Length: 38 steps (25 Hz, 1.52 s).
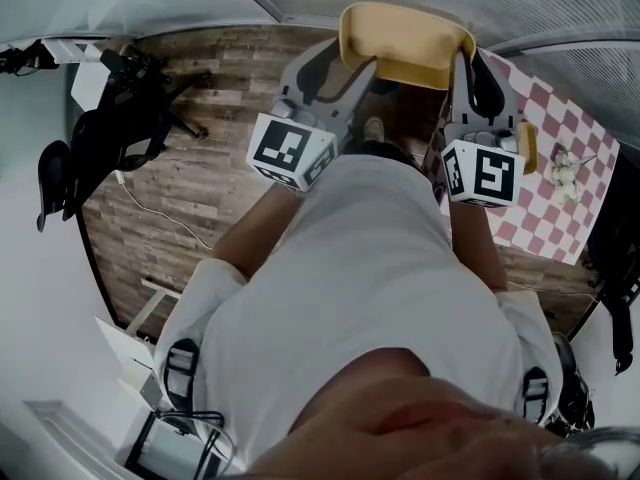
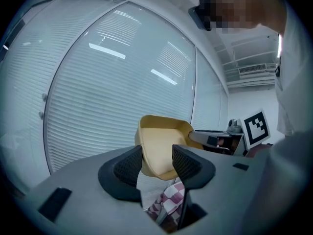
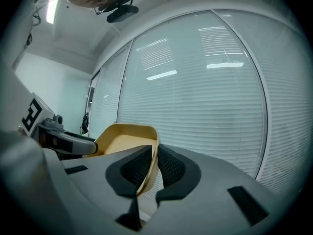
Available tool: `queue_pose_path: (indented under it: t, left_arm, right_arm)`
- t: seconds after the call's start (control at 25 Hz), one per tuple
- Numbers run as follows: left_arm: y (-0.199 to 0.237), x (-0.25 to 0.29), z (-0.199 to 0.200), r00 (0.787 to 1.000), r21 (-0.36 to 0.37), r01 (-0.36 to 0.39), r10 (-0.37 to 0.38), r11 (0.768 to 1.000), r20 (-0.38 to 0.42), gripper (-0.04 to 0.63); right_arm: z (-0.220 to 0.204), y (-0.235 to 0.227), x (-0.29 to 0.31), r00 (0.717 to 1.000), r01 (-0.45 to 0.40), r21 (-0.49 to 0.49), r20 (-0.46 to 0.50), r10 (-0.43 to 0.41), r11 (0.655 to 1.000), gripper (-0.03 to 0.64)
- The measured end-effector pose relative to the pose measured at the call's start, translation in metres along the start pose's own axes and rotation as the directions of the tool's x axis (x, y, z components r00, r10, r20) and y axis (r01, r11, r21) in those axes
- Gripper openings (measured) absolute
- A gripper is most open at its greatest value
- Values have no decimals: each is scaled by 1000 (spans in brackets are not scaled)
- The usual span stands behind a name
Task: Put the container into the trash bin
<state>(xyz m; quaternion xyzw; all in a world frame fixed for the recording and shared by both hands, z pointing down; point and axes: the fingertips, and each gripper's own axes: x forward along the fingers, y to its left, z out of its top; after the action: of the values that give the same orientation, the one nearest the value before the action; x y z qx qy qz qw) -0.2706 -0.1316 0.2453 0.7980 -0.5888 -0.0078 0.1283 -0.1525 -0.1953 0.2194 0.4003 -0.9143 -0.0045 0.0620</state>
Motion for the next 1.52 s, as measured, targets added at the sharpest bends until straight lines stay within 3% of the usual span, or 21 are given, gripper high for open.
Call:
queue_pose_path:
  t: [0.6,1.52]
  left_arm:
    - [12,34,-3,990,-2,137,-137,991,-45,215]
    - [20,54,-40,986,-27,123,-125,992,-110,215]
  right_arm:
    - [-7,-17,10,989,147,14,-34,-146,989,57]
    - [-46,-29,25,986,134,25,-102,-131,991,57]
